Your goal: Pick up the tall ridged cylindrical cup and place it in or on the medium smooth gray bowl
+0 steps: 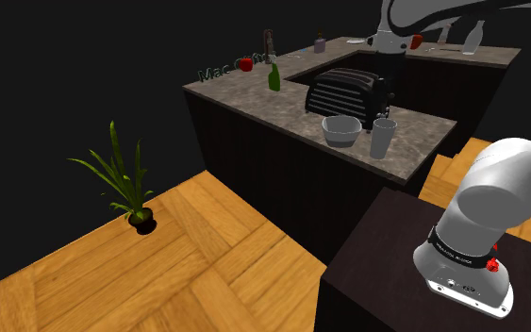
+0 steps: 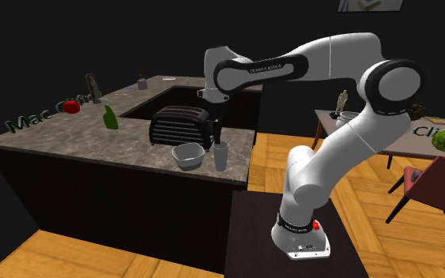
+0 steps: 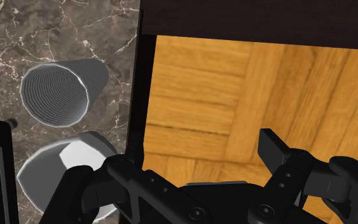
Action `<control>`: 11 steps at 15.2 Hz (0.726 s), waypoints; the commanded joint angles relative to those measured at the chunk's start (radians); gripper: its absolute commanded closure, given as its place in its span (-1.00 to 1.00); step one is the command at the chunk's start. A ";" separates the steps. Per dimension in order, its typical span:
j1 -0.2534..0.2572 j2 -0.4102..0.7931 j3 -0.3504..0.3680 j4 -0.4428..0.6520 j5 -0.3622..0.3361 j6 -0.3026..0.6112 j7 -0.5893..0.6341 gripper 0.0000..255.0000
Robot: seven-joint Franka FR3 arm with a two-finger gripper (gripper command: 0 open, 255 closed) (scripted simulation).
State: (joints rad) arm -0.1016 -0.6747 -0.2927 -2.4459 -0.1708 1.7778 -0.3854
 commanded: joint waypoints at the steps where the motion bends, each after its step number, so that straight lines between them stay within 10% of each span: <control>1: -0.013 0.045 -0.055 0.011 -0.016 0.037 -0.051 -1.00; 11: -0.024 0.328 -0.303 0.098 0.011 0.225 -0.290 -1.00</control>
State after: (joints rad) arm -0.1297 -0.3910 -0.5667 -2.3688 -0.1742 1.9815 -0.6436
